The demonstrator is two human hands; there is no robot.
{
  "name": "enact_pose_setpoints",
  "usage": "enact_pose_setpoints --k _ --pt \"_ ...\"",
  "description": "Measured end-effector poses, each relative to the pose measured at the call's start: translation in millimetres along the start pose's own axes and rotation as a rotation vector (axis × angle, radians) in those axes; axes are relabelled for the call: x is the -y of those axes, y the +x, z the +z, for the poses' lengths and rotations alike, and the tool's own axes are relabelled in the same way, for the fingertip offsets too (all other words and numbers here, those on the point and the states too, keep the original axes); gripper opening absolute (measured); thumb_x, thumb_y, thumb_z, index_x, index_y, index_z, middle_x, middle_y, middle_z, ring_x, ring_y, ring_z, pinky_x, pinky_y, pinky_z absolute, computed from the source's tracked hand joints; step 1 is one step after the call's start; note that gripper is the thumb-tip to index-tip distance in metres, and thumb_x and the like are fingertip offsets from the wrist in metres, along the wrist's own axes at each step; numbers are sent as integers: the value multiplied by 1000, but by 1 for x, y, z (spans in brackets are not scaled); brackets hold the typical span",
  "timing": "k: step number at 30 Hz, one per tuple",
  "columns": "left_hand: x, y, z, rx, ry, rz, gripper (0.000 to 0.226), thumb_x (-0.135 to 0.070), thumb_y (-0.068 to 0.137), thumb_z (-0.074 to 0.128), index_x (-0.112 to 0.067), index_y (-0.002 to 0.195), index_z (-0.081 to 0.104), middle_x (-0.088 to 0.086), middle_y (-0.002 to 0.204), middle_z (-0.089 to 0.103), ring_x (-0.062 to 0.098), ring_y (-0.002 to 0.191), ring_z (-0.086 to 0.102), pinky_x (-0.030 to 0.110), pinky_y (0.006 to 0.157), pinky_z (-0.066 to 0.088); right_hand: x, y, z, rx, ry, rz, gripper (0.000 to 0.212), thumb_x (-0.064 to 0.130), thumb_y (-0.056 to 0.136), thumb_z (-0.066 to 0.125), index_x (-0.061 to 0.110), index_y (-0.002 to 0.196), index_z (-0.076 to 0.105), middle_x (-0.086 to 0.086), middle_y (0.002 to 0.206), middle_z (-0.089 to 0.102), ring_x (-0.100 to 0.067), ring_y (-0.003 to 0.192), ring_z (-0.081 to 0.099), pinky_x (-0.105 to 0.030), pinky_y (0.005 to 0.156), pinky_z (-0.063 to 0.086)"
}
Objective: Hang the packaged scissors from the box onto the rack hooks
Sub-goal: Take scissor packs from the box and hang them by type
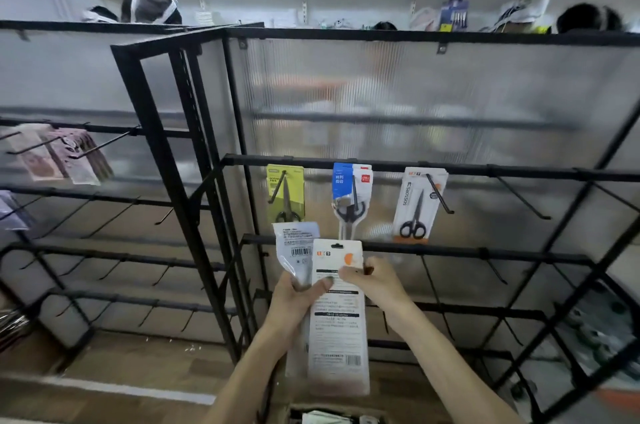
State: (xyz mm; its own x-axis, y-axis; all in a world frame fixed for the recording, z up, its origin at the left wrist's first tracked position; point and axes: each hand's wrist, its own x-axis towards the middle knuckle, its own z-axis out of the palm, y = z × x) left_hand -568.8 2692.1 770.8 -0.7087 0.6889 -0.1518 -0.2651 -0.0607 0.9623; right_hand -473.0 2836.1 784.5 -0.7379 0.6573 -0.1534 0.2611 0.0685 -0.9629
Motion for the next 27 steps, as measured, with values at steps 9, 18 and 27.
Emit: enact_pose_setpoints --k 9,18,27 --pt "1 -37 -5 -82 37 -5 31 -3 92 71 -9 119 59 9 103 78 31 93 76 53 85 61 10 -56 -9 -254 407 55 19 8 88 68 11 106 64 -7 94 77 -22 85 75 -38 75 60" --pt "0 -65 34 54 102 45 24 -14 99 64 -16 123 58 3 103 79 25 93 77 45 81 63 7 -90 -25 -366 288 -22 14 19 92 66 8 101 70 -3 88 77 -21 84 75 -45 81 59" --pt "10 -75 66 183 -80 -152 31 -20 95 68 -7 121 59 16 108 76 37 100 74 58 94 56 0 -103 -49 -427 506 94 14 17 95 67 4 101 67 -12 92 77 -25 81 75 -38 69 61"
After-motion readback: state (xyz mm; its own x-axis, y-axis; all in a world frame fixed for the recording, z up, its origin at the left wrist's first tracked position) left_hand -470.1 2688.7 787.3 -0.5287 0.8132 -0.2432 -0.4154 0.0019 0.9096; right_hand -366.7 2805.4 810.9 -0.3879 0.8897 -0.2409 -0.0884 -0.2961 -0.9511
